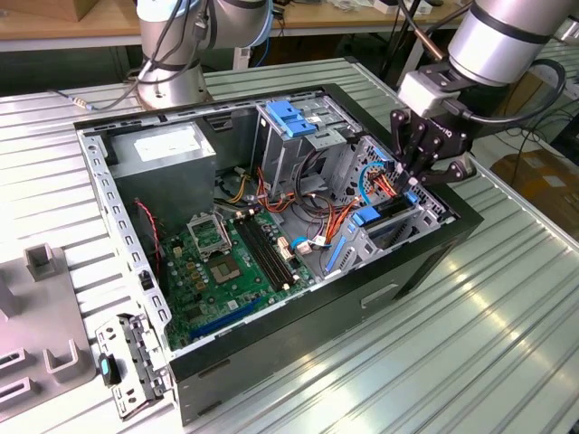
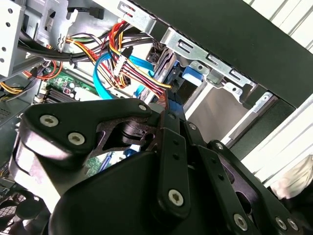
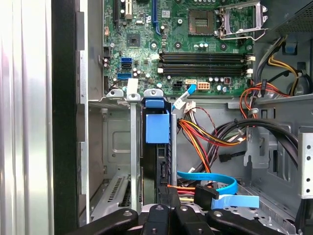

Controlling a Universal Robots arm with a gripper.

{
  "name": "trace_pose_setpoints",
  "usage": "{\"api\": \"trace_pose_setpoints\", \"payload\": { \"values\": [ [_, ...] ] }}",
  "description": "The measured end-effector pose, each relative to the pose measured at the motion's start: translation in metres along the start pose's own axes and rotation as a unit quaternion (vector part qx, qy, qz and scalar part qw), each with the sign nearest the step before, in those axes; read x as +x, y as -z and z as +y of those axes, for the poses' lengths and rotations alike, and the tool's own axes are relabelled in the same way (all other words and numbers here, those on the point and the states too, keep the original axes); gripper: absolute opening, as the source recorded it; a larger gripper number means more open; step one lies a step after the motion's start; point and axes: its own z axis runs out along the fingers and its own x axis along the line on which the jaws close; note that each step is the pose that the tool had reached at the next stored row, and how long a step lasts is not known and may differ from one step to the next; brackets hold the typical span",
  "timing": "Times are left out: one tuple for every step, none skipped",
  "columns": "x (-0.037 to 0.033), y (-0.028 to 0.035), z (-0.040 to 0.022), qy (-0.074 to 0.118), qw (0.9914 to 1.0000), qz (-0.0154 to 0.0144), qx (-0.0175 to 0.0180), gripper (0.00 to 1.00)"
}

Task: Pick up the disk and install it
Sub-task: 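Insert the second disk wire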

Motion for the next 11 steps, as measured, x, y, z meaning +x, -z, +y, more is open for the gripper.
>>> {"api": "trace_pose_setpoints", "payload": {
  "values": [
    [0.0000,0.0003,0.0000,0.000,1.00000,0.0000,0.0000,0.11],
    [0.0000,0.0004,0.0000,0.000,1.00000,-0.0001,0.0000,0.11],
    [0.0000,0.0006,0.0000,0.000,1.00000,-0.0001,0.0000,0.11],
    [0.0000,0.0008,0.0000,0.000,1.00000,0.0000,0.0000,0.11],
    [0.0000,0.0008,0.0000,0.000,1.00000,0.0000,0.0000,0.11],
    [0.0000,0.0009,0.0000,0.000,1.00000,-0.0001,0.0000,0.11],
    [0.0000,0.0010,0.0000,0.000,1.00000,0.0000,0.0000,0.11],
    [0.0000,0.0011,0.0000,0.000,1.00000,0.0000,0.0000,0.11],
    [0.0000,0.0012,0.0000,0.000,1.00000,0.0000,0.0000,0.11],
    [0.0000,0.0013,0.0000,0.000,1.00000,0.0000,0.0000,0.11],
    [0.0000,0.0016,0.0000,0.000,1.00000,0.0000,0.0000,0.11]
  ]
}}
